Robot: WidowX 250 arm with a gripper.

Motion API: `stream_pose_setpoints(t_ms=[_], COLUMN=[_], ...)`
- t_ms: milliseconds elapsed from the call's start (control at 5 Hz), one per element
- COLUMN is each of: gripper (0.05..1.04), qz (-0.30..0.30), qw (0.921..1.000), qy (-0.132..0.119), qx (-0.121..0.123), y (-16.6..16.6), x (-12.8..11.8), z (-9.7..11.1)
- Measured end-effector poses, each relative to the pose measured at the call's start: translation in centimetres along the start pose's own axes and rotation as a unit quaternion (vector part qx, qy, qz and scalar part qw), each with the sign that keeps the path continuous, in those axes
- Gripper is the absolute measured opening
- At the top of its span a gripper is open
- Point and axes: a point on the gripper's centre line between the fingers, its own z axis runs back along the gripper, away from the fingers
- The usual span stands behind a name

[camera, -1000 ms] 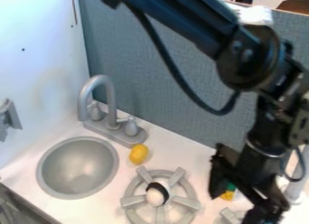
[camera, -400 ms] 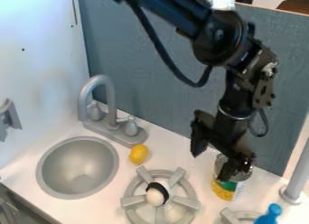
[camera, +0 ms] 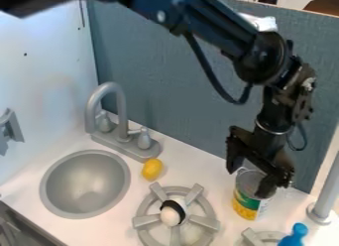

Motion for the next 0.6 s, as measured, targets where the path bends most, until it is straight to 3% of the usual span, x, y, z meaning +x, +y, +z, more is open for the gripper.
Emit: stream_pose_setpoints(t_ms=[200,600], gripper=[1.000,1.000], qz=[0.009,0.027], qw=[0.9996,0.9988], qy=[0.019,0.012], qx=[-0.016,-0.040], y=[-0.8,-1.9], x=[1.6,3.3], z=[-2.1,-3.9])
